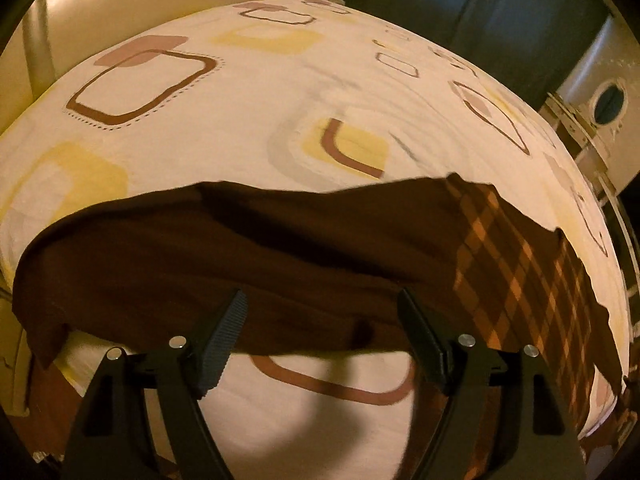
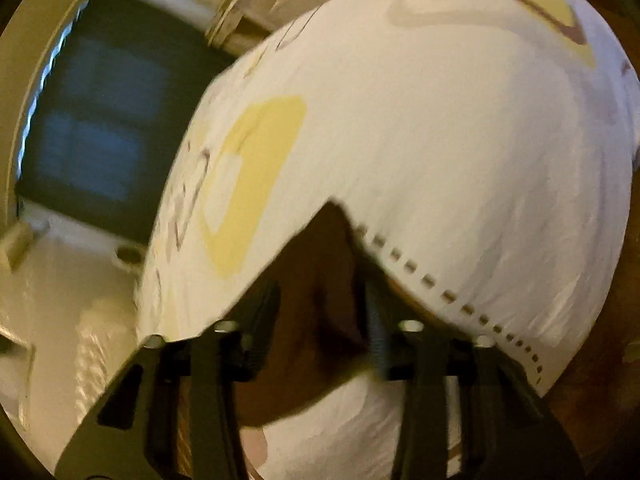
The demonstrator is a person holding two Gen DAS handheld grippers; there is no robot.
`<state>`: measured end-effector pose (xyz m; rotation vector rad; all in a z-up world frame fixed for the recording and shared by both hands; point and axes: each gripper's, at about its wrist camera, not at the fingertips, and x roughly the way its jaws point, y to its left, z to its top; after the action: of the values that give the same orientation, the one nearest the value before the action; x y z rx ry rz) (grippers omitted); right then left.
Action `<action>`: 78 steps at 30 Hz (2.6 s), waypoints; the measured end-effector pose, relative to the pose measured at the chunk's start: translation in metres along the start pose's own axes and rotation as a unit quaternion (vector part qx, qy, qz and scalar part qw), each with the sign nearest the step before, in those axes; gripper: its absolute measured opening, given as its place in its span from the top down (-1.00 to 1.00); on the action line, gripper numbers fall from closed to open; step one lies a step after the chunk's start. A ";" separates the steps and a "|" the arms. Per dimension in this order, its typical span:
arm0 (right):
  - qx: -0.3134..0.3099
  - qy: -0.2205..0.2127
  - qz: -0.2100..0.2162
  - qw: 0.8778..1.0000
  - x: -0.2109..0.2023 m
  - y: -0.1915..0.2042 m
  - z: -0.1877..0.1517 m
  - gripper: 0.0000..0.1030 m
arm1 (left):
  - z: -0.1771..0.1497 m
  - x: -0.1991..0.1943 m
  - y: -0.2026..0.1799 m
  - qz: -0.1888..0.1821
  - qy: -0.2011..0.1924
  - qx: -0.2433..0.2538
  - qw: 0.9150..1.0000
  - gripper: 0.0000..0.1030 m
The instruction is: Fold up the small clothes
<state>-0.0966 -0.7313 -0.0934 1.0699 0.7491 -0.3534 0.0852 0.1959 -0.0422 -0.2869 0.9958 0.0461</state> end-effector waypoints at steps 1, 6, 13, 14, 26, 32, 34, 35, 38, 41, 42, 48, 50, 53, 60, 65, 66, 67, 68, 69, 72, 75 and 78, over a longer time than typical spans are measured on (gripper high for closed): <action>-0.010 0.015 -0.005 1.000 0.005 0.003 -0.002 0.73 | -0.001 0.000 -0.002 -0.001 0.001 0.003 1.000 -0.49; 0.003 -0.015 0.000 1.000 -0.011 0.009 0.000 0.85 | -0.009 -0.005 -0.007 -0.014 0.007 0.005 1.000 -0.49; -0.004 -0.032 0.132 0.991 -0.047 0.077 -0.010 0.85 | -0.020 -0.021 -0.002 -0.031 0.001 0.008 0.999 -0.49; -0.017 -0.028 0.151 0.988 -0.051 0.095 -0.015 0.85 | -0.022 -0.022 -0.001 -0.034 0.003 0.006 0.999 -0.49; -0.188 0.086 0.269 0.941 -0.011 0.310 -0.153 0.85 | -0.035 -0.045 0.004 -0.058 -0.009 0.021 0.998 -0.49; -0.264 0.147 0.262 0.916 0.043 0.389 -0.245 0.86 | -0.038 -0.052 0.008 -0.073 -0.014 0.014 0.997 -0.49; -0.285 0.174 0.251 0.908 0.057 0.399 -0.287 0.86 | -0.039 -0.053 0.009 -0.077 -0.014 0.014 0.997 -0.49; -0.293 0.185 0.247 0.905 0.062 0.400 -0.303 0.86 | -0.040 -0.053 0.008 -0.078 -0.015 0.014 0.997 -0.49; -0.317 0.225 0.227 0.893 0.087 0.410 -0.358 0.85 | -0.043 -0.055 0.008 -0.075 -0.022 0.022 0.997 -0.49; -0.343 0.259 0.209 0.878 0.108 0.420 -0.419 0.86 | -0.046 -0.057 0.007 -0.080 -0.028 0.025 0.996 -0.49; -0.350 0.267 0.205 0.874 0.114 0.423 -0.433 0.86 | -0.047 -0.057 0.007 -0.083 -0.027 0.025 0.996 -0.49; -0.402 0.309 0.172 0.845 0.141 0.431 -0.515 0.86 | -0.049 -0.056 0.012 -0.094 -0.024 0.010 0.995 -0.49; -0.408 0.325 0.165 0.837 0.150 0.431 -0.536 0.86 | -0.049 -0.054 0.015 -0.099 -0.021 0.003 0.995 -0.49; -0.428 0.332 0.148 0.828 0.160 0.432 -0.558 0.86 | -0.050 -0.050 0.018 -0.105 -0.015 -0.009 0.994 -0.49; -0.449 0.343 0.108 0.818 0.181 0.415 -0.585 0.83 | -0.051 -0.047 0.020 -0.116 -0.012 -0.016 0.993 -0.49; -0.434 0.357 0.115 0.819 0.185 0.408 -0.586 0.76 | -0.053 -0.044 0.017 -0.121 -0.007 -0.015 0.993 -0.49; -0.433 0.359 0.118 0.818 0.185 0.408 -0.587 0.73 | -0.054 -0.043 0.016 -0.121 -0.006 -0.014 0.992 -0.49; -0.430 0.362 0.122 0.818 0.184 0.408 -0.589 0.72 | -0.054 -0.043 0.015 -0.122 -0.006 -0.013 0.992 -0.49; -0.424 0.369 0.128 0.817 0.183 0.408 -0.589 0.67 | -0.055 -0.043 0.015 -0.122 -0.005 -0.012 0.992 -0.49; -0.423 0.371 0.131 0.816 0.182 0.408 -0.590 0.64 | -0.055 -0.043 0.014 -0.121 -0.005 -0.011 0.993 -0.49; -0.424 0.382 0.140 0.809 0.179 0.407 -0.594 0.55 | -0.055 -0.042 0.014 -0.121 -0.003 -0.012 0.993 -0.49; -0.412 0.398 0.154 0.805 0.176 0.404 -0.593 0.52 | -0.055 -0.040 0.014 -0.121 0.001 -0.015 0.993 -0.50; -0.401 0.406 0.173 0.803 0.163 0.399 -0.578 0.52 | -0.056 -0.039 0.011 -0.124 0.004 -0.013 0.992 -0.50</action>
<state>0.0383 -0.0227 -0.1012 0.4679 1.2732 0.7622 0.0161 0.1956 -0.0404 -0.4323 0.9610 -0.1682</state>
